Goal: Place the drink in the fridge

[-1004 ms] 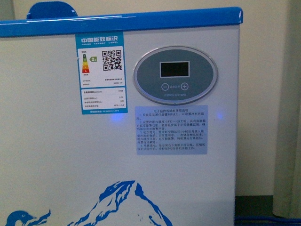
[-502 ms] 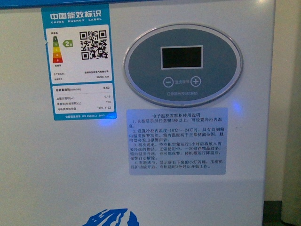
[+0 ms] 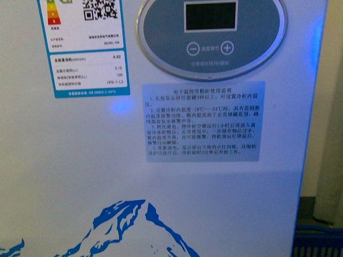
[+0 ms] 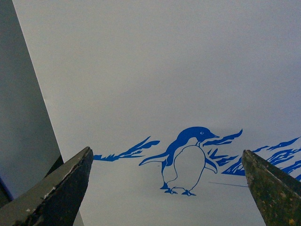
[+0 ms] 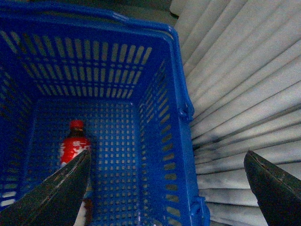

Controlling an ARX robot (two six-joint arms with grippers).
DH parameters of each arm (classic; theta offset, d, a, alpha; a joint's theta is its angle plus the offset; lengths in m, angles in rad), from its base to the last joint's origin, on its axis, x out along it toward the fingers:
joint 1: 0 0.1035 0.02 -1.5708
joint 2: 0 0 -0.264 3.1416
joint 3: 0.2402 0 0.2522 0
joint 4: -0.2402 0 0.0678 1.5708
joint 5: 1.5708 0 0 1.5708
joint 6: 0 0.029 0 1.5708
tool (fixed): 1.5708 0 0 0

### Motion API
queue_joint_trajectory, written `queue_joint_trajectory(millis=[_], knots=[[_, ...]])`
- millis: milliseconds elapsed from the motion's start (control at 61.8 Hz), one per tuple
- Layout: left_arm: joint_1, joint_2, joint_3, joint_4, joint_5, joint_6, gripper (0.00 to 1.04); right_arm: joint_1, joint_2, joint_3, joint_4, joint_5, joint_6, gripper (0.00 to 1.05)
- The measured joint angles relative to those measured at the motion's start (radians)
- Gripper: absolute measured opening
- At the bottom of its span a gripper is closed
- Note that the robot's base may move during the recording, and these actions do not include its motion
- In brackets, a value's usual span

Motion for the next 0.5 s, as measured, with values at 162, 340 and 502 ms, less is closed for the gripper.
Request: queue_joint_trajectory(millis=[162,340,502], knots=[[0.0,0.0,0.0,0.0,0.0,0.0,0.97,0.008,0.227,0.041,0.084,-0.014,0.023,0.97],[0.0,0.0,0.0,0.0,0.0,0.0,0.97,0.067,0.473,0.075,0.227,-0.024,0.118,0.97],[0.0,0.0,0.0,0.0,0.0,0.0,0.97,0.114,0.688,0.149,0.316,-0.009,0.195,0.97]])
